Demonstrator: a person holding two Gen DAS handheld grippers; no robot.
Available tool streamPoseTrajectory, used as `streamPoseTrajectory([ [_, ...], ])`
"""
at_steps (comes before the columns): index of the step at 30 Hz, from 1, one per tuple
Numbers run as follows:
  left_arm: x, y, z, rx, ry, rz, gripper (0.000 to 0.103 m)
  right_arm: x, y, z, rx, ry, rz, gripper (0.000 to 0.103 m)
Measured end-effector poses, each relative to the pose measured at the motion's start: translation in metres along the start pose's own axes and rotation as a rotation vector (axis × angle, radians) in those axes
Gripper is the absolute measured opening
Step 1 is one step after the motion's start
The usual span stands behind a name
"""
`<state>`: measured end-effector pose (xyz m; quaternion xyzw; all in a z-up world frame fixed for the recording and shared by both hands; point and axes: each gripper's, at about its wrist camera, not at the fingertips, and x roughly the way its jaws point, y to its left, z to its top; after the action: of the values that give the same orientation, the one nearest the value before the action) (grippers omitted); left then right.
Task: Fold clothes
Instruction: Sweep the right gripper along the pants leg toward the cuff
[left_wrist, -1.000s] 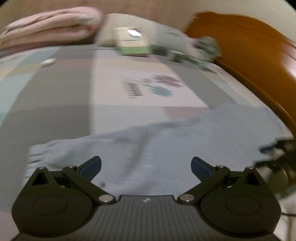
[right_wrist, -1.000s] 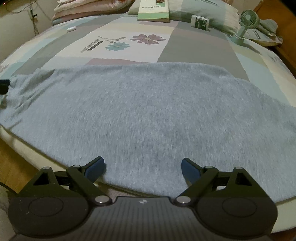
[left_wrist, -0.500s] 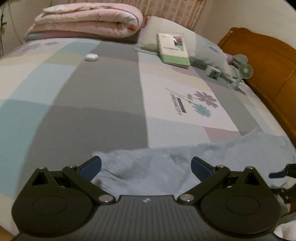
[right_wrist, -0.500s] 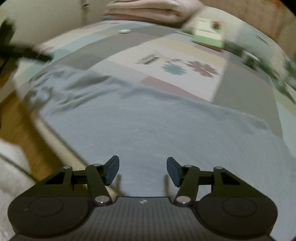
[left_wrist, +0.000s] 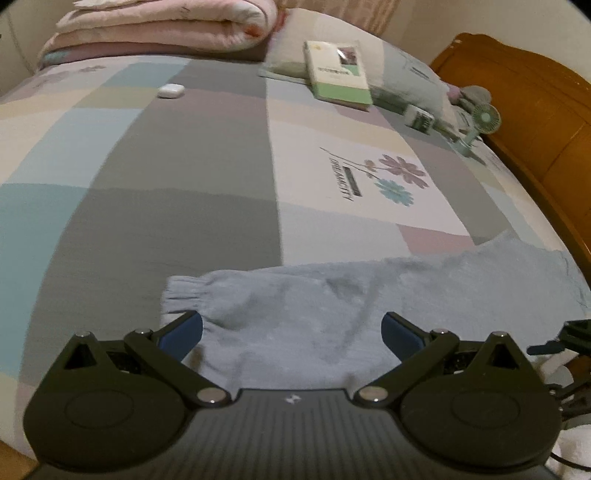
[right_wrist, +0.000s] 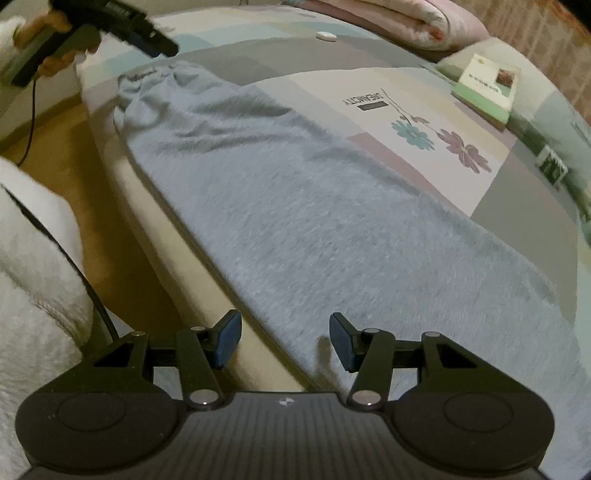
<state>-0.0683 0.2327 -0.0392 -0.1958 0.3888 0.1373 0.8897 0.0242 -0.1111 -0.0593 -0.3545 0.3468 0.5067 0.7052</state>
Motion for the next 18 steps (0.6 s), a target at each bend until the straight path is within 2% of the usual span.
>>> streamPoseTrajectory([
  [3, 0.003, -0.008, 0.0, 0.023, 0.004, -0.007, 0.102, 0.005, 0.003, 0.001, -0.042, 0.013, -0.028, 0.041],
  [7, 0.006, -0.012, 0.0, 0.033, 0.009, -0.02, 0.102, 0.009, 0.009, 0.0, -0.101, 0.022, -0.074, 0.037],
  [8, 0.007, -0.012, 0.0, 0.029, 0.013, -0.021, 0.102, 0.009, 0.011, -0.001, -0.113, 0.023, -0.083, 0.032],
  [9, 0.008, -0.011, -0.001, 0.025, 0.016, -0.022, 0.102, 0.009, 0.012, -0.002, -0.118, 0.023, -0.083, 0.019],
  [11, 0.01, -0.011, -0.002, 0.017, 0.022, -0.024, 0.102, 0.006, 0.013, -0.003, -0.123, 0.017, -0.076, 0.006],
  [18, 0.02, -0.015, -0.01, 0.016, 0.057, -0.034, 0.102, -0.011, 0.009, -0.004, -0.109, -0.021, -0.13, 0.003],
])
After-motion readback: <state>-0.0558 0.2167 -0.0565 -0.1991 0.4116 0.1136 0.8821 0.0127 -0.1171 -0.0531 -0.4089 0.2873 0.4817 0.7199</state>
